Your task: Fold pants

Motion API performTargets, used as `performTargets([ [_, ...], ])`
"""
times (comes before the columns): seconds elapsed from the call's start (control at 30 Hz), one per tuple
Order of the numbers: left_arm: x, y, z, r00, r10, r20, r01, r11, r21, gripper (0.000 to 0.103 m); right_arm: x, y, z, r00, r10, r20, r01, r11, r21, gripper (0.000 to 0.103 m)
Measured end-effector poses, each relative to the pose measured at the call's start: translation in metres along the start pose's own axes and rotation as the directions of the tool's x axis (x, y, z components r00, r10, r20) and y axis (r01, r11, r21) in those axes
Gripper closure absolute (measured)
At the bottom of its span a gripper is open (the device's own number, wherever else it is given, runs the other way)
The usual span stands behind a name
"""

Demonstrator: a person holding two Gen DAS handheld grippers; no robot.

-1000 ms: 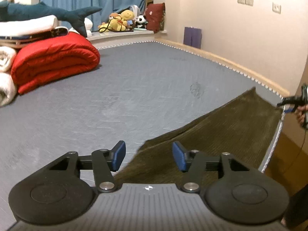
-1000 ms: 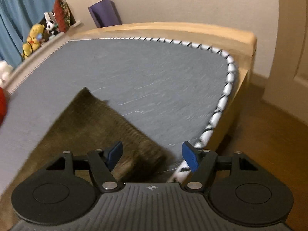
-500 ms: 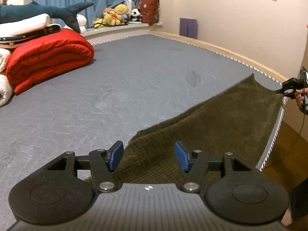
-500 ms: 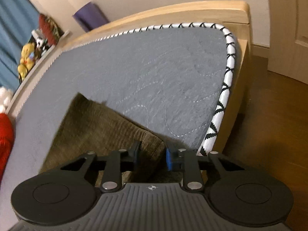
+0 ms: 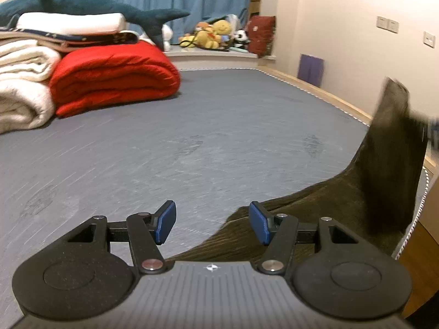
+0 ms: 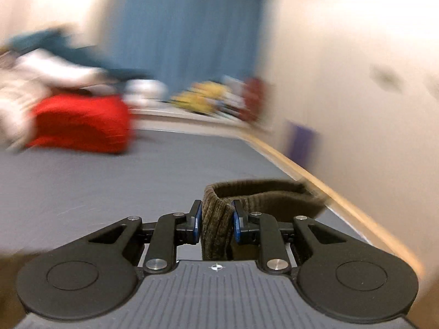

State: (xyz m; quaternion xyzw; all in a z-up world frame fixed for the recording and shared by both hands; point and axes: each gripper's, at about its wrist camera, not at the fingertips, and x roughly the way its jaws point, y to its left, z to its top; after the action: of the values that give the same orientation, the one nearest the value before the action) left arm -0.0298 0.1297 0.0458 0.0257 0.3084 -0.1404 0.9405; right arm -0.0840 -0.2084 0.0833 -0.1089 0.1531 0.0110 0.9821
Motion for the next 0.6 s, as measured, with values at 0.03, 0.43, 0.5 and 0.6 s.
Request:
performTargets([
  [0.03,-0.001,0.005,-0.001,1.000,0.007,-0.004,-0.007,1.000,-0.012,0.039,-0.004,0.036,-0.004,0.998,0.068,0.000,-0.067,0.996,-0.060,0.080],
  [0.43,0.010,0.044,-0.016,0.991,-0.034,-0.128,0.018,0.992,-0.122,0.035,-0.023,0.226,-0.088,0.748,0.532,-0.397,-0.649,0.712,-0.267,0.062],
  [0.5,0.014,0.045,-0.015,0.990,-0.040,-0.133,0.021,0.990,-0.136,0.035,-0.021,0.205,-0.068,0.733,0.558,-0.390,-0.664,0.712,-0.230,0.055],
  [0.6,0.018,0.044,-0.010,0.990,-0.039,-0.136,0.017,0.988,-0.154,0.035,-0.012,0.171,-0.039,0.769,0.540,-0.343,-0.620,0.759,-0.197,0.047],
])
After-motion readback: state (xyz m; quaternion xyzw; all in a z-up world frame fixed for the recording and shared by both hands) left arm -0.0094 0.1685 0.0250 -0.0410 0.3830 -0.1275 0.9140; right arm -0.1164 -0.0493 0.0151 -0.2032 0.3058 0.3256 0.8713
